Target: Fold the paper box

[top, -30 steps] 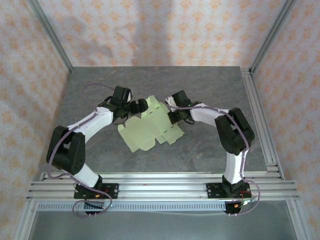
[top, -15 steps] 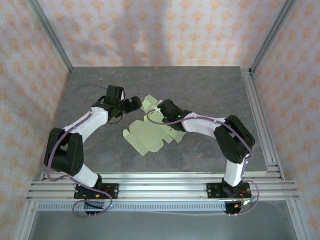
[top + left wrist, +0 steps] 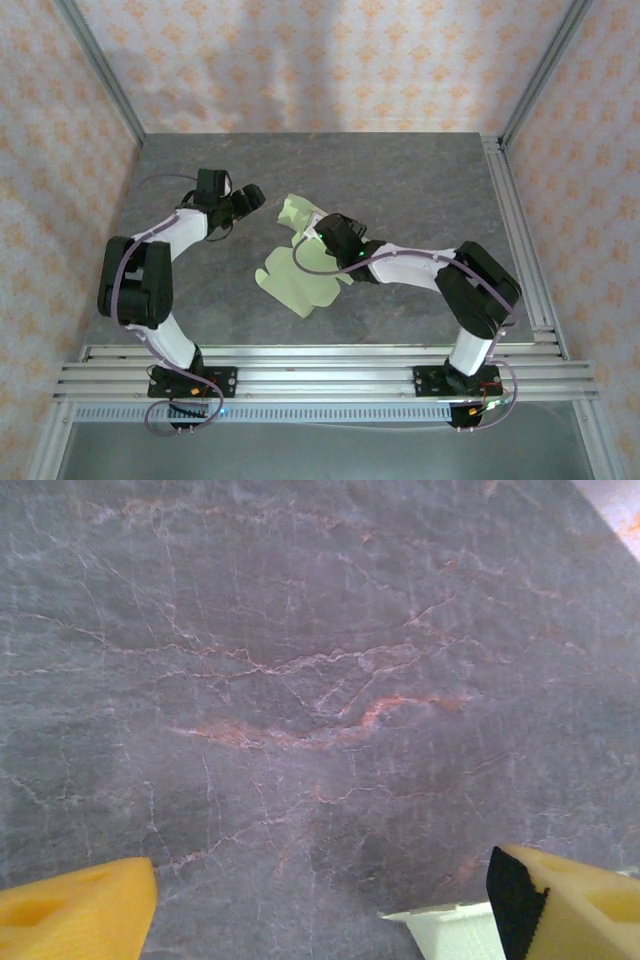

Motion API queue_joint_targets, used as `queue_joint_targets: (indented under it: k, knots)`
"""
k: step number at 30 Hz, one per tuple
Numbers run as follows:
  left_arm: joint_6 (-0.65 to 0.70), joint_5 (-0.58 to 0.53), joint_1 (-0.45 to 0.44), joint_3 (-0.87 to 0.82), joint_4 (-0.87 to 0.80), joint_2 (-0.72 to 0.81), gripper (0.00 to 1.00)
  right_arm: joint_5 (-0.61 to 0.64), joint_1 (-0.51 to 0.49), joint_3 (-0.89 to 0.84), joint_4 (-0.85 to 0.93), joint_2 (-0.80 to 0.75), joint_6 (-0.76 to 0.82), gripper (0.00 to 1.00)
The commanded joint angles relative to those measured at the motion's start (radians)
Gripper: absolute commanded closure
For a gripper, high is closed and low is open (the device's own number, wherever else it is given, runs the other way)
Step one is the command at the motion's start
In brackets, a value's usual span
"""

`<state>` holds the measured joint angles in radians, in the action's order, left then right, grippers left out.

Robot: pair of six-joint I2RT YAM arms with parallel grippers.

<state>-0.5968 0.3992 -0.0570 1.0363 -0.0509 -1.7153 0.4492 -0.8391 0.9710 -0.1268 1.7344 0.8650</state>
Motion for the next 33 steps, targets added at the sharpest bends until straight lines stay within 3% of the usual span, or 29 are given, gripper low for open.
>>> queue_joint_targets:
  k: [1,5,13,19,26,33]
  knots:
    - [0.030,0.024,-0.003,0.075,0.036,-0.050,0.13,0.061,-0.018,-0.040,-0.134,-0.022,0.088,1.00]
    - [0.057,0.029,-0.002,0.137,0.002,-0.120,0.13,0.059,-0.026,-0.055,-0.156,-0.032,0.101,1.00]
    - [0.141,0.203,-0.010,0.263,-0.065,-0.265,0.13,0.051,-0.037,-0.080,-0.205,-0.036,0.126,1.00]
    - [0.209,0.234,-0.048,0.308,-0.133,-0.303,0.13,0.051,-0.038,-0.071,-0.212,-0.036,0.133,1.00]
    - [0.218,0.272,-0.065,0.266,-0.128,-0.279,0.13,0.055,-0.038,-0.060,-0.200,-0.026,0.115,1.00]
    - [0.215,0.270,-0.073,0.130,-0.083,-0.156,0.13,0.064,-0.038,-0.047,-0.203,0.002,0.101,1.00]
